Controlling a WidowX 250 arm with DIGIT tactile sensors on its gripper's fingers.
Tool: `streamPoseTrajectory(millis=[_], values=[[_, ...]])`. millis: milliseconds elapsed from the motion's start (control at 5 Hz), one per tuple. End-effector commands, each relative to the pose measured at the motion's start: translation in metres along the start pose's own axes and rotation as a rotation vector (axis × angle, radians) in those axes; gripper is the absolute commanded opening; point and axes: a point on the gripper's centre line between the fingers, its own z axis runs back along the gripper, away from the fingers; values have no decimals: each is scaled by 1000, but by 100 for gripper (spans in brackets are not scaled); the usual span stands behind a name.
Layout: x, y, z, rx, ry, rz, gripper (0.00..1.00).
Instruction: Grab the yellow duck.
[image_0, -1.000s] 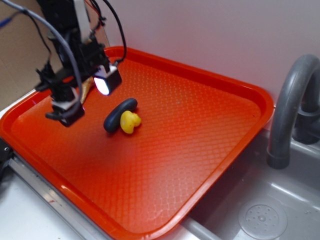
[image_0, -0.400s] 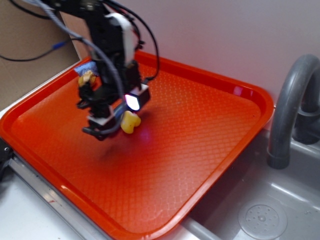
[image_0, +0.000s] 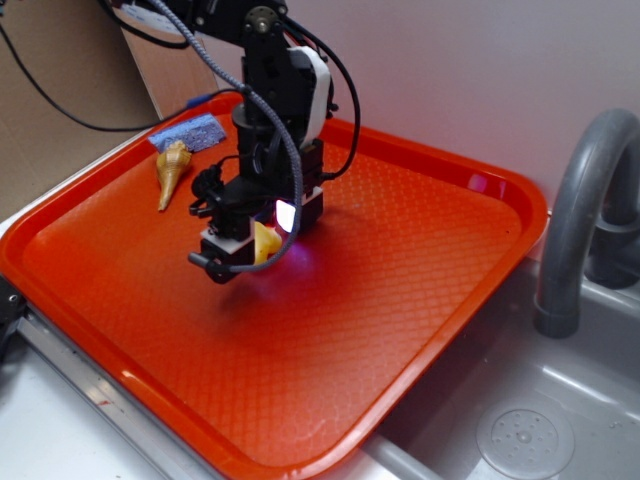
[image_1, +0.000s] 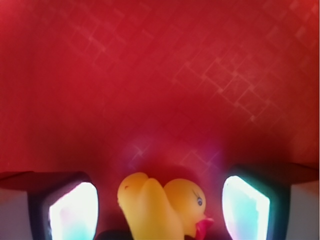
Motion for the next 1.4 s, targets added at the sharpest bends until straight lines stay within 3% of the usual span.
streamPoseTrajectory(millis=[0, 200, 400, 600, 800, 1000, 1200], values=[[-6, -25, 9, 82, -25, 36, 0], [-7, -25, 10, 84, -30, 36, 0], [-13, -27, 21, 91, -88, 126, 0], [-40, -12, 67, 221, -217, 365, 0], [-81, -14, 110, 193, -348, 612, 0], [-112, -36, 152, 99, -425, 867, 0], [-95, -49, 156, 96, -387, 1093, 100]])
